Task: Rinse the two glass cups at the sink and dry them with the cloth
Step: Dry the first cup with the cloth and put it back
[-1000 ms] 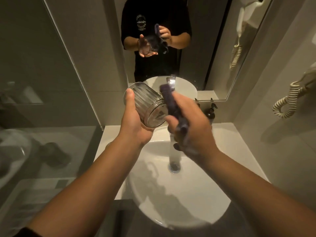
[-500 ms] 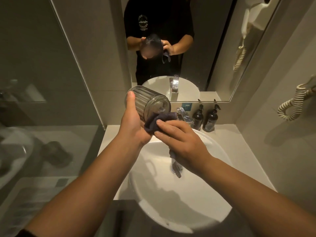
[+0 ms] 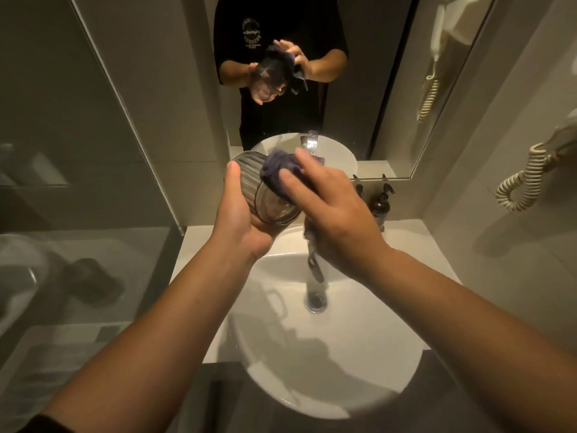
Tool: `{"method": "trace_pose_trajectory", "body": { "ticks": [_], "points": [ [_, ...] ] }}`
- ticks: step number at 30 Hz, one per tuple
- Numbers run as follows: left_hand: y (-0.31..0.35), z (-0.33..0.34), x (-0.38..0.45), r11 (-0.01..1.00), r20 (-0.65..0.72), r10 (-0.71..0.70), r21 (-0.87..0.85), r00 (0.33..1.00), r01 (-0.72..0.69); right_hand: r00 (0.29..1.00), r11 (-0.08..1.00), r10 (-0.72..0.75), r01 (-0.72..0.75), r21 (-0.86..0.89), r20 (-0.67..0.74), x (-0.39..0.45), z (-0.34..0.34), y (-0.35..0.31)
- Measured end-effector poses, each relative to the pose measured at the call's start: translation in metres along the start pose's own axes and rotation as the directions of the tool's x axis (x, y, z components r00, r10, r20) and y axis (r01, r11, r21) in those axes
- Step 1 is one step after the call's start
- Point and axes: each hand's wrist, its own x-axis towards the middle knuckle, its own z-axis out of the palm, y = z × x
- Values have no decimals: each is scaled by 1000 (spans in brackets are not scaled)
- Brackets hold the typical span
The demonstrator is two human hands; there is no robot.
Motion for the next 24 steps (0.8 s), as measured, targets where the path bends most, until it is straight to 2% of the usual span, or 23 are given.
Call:
{"method": "trace_pose_trajectory", "body": {
  "ticks": [3,7,10,14,16,18,20,22,24],
  "points": [
    [-1,0,-3,1000,-5,-4,-2,1000,4,994,995,-8,19,-94,113,-2,10,2],
    [1,-5,-5,998,-57,46,-45,997,-48,991,995,88,-82,-60,104,-23,28,2],
    [9,-5,-5,990,-96,136,-26,986,-139,970,994,104,-109,14,222,-41,42,-6],
    [10,-7,2,976,-38,215,34,976,-214,842,981,87,-165,100,533,-58,53,-20],
    [9,-14,4,959,-57,275,81,960,-270,753,949,157,-294,113,640,-68,49,-20],
    [9,-26,4,926,-109,360,158,926,-342,626,895,266,-443,54,733,-82,40,-18],
    [6,-42,2,851,-113,480,303,870,-430,533,839,360,-543,-17,766,-101,33,-17],
    [0,-60,-2,741,-25,552,472,833,-477,487,811,415,-581,-71,769,-118,29,-24],
    [-8,-77,-11,582,91,580,649,810,-490,451,798,443,-592,-111,775,-136,27,-34]
  ]
}}
